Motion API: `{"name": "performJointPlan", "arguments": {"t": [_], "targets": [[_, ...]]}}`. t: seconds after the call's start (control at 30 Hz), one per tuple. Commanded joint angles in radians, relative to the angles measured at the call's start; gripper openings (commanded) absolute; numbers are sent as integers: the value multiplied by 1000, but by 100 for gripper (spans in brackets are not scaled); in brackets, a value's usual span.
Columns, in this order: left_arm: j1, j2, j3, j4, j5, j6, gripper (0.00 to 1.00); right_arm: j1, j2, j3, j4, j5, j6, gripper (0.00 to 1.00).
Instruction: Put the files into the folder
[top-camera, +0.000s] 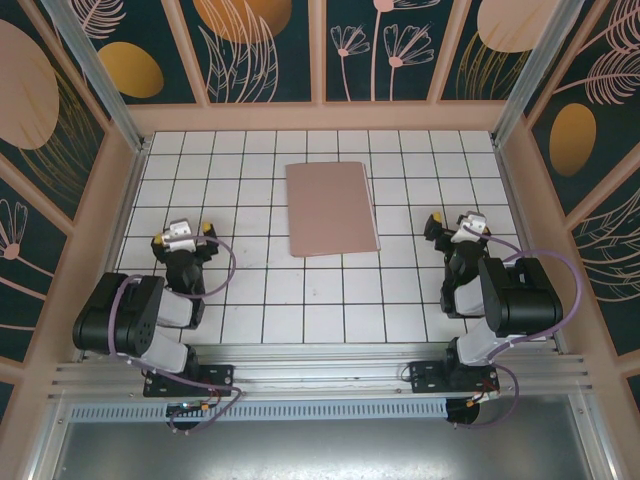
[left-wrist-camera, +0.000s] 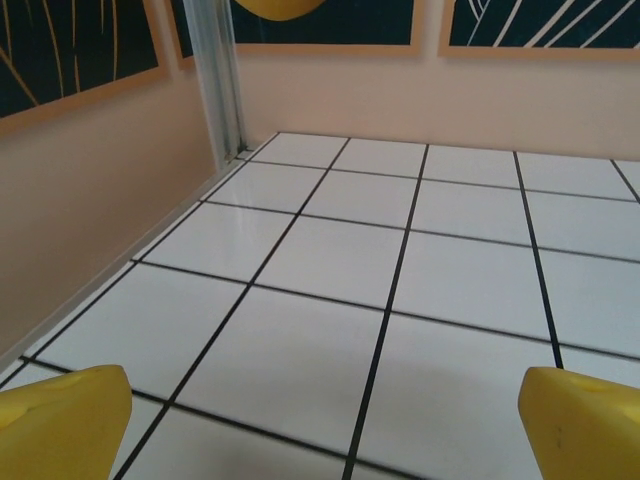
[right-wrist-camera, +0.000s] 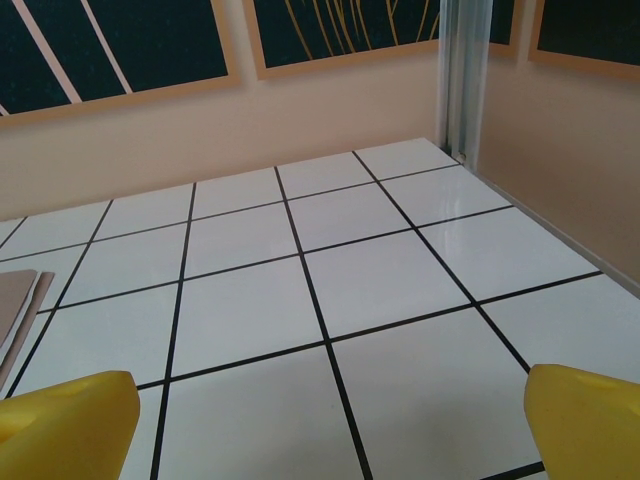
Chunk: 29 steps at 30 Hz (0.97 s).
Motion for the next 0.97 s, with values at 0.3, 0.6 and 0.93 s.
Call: {"name": "performJointPlan", "arguments": {"t": [0.3,0.6,0.93], "targets": [[56,-1,105,-44,39,-63,99,-4,-14,21,-11,0,6,99],[56,-2,102,-38,39,-61,99,-3,-11,23,-12,-1,4,99],[56,-2,102,-39,39,-61,99,-23,-14,22,-16,-43,18,99]]}}
